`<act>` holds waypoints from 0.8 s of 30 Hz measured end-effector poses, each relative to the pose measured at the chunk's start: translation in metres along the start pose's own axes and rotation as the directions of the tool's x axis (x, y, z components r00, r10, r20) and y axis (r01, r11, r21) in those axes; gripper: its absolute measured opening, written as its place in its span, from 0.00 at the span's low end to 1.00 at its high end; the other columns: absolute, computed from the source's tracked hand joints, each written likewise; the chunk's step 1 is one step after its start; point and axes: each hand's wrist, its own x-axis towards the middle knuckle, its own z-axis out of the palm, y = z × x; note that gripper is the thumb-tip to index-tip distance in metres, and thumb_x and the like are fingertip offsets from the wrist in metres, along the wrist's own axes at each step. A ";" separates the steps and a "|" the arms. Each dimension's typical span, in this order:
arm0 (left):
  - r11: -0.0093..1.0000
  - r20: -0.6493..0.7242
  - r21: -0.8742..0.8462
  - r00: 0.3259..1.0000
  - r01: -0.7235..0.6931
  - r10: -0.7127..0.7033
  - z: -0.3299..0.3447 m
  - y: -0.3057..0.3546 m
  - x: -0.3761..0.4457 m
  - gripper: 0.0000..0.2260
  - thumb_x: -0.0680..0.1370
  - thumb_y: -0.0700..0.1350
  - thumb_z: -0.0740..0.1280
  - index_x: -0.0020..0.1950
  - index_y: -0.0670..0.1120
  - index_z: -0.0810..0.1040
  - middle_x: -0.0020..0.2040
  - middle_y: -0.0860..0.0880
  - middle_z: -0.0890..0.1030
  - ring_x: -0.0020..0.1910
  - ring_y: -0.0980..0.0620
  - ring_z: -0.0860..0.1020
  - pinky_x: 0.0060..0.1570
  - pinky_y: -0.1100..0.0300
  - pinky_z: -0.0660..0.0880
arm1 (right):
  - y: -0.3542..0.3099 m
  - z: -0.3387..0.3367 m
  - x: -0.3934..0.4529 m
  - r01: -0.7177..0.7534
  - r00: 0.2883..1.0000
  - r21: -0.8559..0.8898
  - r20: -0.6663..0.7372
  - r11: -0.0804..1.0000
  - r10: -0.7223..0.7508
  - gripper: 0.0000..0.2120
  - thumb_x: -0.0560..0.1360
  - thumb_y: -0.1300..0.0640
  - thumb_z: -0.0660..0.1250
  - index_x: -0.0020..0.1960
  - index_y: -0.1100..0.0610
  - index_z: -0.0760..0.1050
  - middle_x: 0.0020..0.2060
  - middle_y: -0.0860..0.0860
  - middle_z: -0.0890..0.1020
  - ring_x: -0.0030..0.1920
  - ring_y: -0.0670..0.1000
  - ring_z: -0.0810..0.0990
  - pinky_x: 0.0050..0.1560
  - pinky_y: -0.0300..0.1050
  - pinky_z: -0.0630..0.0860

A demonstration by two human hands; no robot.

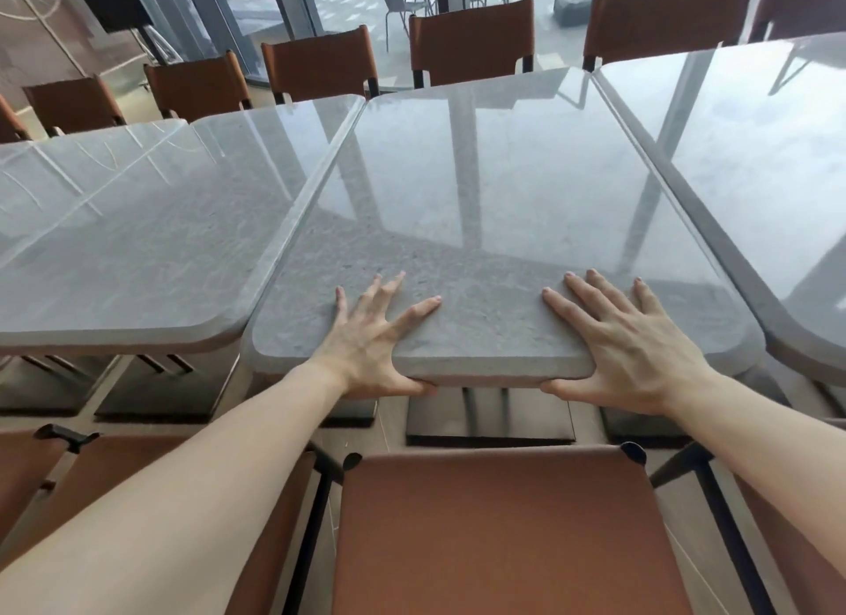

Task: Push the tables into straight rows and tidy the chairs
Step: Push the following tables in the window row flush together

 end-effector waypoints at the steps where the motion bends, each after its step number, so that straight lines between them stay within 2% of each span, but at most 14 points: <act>1: 1.000 0.004 -0.010 1.000 -0.007 0.007 0.001 -0.001 0.001 0.54 0.58 0.82 0.57 0.75 0.71 0.32 0.82 0.49 0.37 0.81 0.40 0.38 0.70 0.28 0.35 | -0.001 0.000 0.000 -0.010 1.000 -0.013 0.002 1.000 0.010 0.56 0.61 0.17 0.49 0.82 0.45 0.46 0.82 0.52 0.51 0.82 0.55 0.47 0.77 0.69 0.47; 3: 1.000 0.004 -0.019 1.000 -0.013 0.013 0.002 -0.003 0.003 0.55 0.58 0.82 0.57 0.75 0.69 0.29 0.83 0.50 0.36 0.81 0.41 0.36 0.72 0.28 0.36 | -0.002 0.000 0.001 -0.036 0.999 -0.031 0.004 0.999 0.036 0.57 0.60 0.16 0.48 0.82 0.43 0.46 0.82 0.54 0.47 0.81 0.58 0.46 0.76 0.72 0.45; 5: 1.000 0.002 -0.017 1.000 -0.015 0.015 0.003 -0.004 0.003 0.56 0.58 0.83 0.56 0.77 0.67 0.32 0.83 0.50 0.39 0.81 0.41 0.37 0.74 0.28 0.38 | -0.003 -0.001 0.001 -0.055 0.998 -0.030 0.008 0.998 0.055 0.57 0.59 0.16 0.47 0.81 0.41 0.44 0.82 0.56 0.44 0.81 0.61 0.44 0.75 0.73 0.44; 9: 1.000 -0.016 -0.012 1.000 -0.014 0.013 0.004 -0.005 0.001 0.55 0.58 0.83 0.55 0.79 0.67 0.36 0.83 0.52 0.40 0.82 0.44 0.38 0.76 0.30 0.41 | -0.003 0.002 0.001 -0.076 0.997 -0.030 0.002 0.997 0.076 0.56 0.58 0.15 0.46 0.80 0.39 0.41 0.82 0.55 0.48 0.81 0.59 0.47 0.76 0.70 0.49; 15: 0.999 -0.045 -0.046 0.999 -0.023 0.021 0.004 -0.005 0.000 0.54 0.59 0.83 0.56 0.79 0.67 0.38 0.83 0.54 0.41 0.82 0.45 0.39 0.76 0.30 0.42 | -0.001 0.004 0.002 -0.075 0.997 -0.027 -0.017 0.997 0.075 0.56 0.58 0.15 0.49 0.80 0.38 0.42 0.82 0.54 0.50 0.81 0.57 0.48 0.77 0.67 0.49; 24: 0.999 -0.023 -0.041 1.000 -0.020 0.019 0.002 -0.004 -0.001 0.54 0.59 0.83 0.55 0.80 0.66 0.38 0.83 0.52 0.41 0.82 0.45 0.39 0.76 0.31 0.41 | 0.000 0.003 0.003 -0.039 0.999 -0.057 0.010 0.998 0.040 0.59 0.58 0.14 0.50 0.81 0.42 0.41 0.82 0.53 0.50 0.81 0.60 0.49 0.76 0.70 0.51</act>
